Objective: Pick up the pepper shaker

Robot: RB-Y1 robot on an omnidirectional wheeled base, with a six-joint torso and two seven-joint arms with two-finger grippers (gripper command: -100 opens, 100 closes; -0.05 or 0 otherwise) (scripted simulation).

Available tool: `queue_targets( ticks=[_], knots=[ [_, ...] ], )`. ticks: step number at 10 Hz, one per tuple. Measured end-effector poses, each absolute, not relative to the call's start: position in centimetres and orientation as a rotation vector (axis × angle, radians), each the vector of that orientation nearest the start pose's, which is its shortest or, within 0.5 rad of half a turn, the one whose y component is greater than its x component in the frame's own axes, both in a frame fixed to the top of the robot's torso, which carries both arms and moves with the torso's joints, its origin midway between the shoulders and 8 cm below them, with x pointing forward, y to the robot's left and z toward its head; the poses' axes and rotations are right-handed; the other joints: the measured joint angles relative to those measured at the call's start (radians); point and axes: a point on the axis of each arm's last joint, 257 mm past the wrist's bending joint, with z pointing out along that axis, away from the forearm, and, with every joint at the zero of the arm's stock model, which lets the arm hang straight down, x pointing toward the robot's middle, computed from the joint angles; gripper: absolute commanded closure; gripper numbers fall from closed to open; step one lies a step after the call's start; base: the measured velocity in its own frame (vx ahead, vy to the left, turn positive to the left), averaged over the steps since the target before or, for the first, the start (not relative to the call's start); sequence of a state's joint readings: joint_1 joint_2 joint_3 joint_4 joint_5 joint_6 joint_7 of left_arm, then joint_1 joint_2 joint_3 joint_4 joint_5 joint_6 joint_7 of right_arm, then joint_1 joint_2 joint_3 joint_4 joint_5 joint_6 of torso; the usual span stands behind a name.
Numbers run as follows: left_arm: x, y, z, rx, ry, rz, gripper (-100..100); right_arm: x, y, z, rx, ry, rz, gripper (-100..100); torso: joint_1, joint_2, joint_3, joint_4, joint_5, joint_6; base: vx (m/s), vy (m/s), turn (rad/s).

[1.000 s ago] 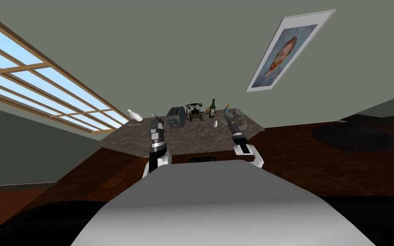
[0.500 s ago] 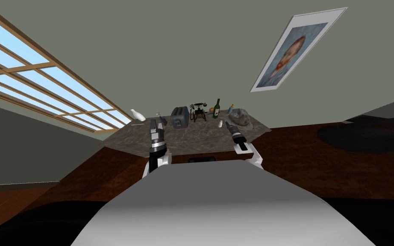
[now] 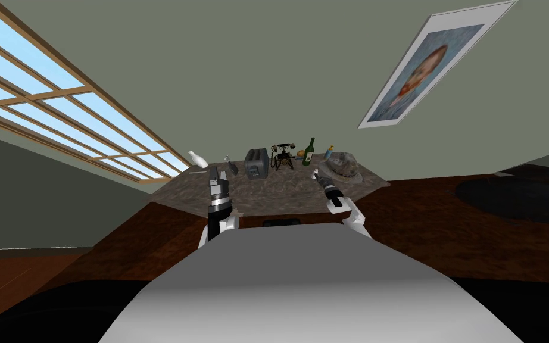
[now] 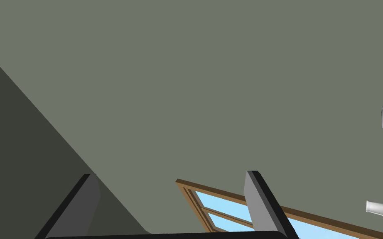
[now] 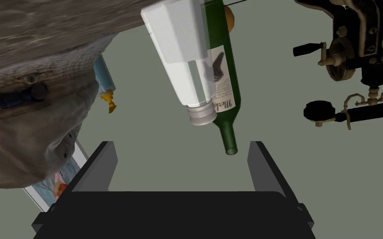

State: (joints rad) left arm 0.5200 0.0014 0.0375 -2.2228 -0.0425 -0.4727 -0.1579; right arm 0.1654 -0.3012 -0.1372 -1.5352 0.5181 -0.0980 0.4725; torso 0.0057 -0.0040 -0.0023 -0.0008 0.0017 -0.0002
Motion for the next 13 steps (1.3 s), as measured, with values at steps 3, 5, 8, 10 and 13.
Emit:
queue_targets(
  ticks=[3, 5, 8, 10, 13],
  knots=[
    [35.5, 29.4, -1.3, -0.641, 0.747, -1.062, 0, 48.3, -41.9, -28.9, 0.265, 1.698, -0.027, -100, -0.001, 0.001, 0.001, 0.0, 0.0, 0.0, 0.028, 0.075, 0.04],
    [35.5, 29.4, -1.3, -0.641, 0.747, -1.062, 0, 48.3, -43.4, -29.7, 0.231, 1.735, -0.105, -100, -0.003, 0.001, 0.001, 0.0, -0.001, 0.0, 0.038, 0.057, 0.032],
    [35.5, 29.4, -1.3, -0.641, 0.747, -1.062, 0, 48.4, -45.4, -30.5, 0.184, 1.775, -0.209, 0, -0.005, 0.001, 0.001, 0.0, -0.001, 0.0, 0.026, 0.025, 0.013],
    [35.5, 29.4, -1.3, -0.641, 0.747, -1.062, 0, 49.3, -45.3, -30.3, 0.175, 1.766, -0.198, -100, -0.005, 0.003, 0.002, 0.001, -0.001, 0.0, -0.009, 0.035, -0.021],
    [35.5, 29.4, -1.3, -0.641, 0.747, -1.062, 0, 50.8, -45.8, -30.4, 0.148, 1.767, -0.182, -100, -0.004, 0.004, 0.002, 0.001, -0.001, 0.0, -0.014, 0.037, -0.016]
  ],
)
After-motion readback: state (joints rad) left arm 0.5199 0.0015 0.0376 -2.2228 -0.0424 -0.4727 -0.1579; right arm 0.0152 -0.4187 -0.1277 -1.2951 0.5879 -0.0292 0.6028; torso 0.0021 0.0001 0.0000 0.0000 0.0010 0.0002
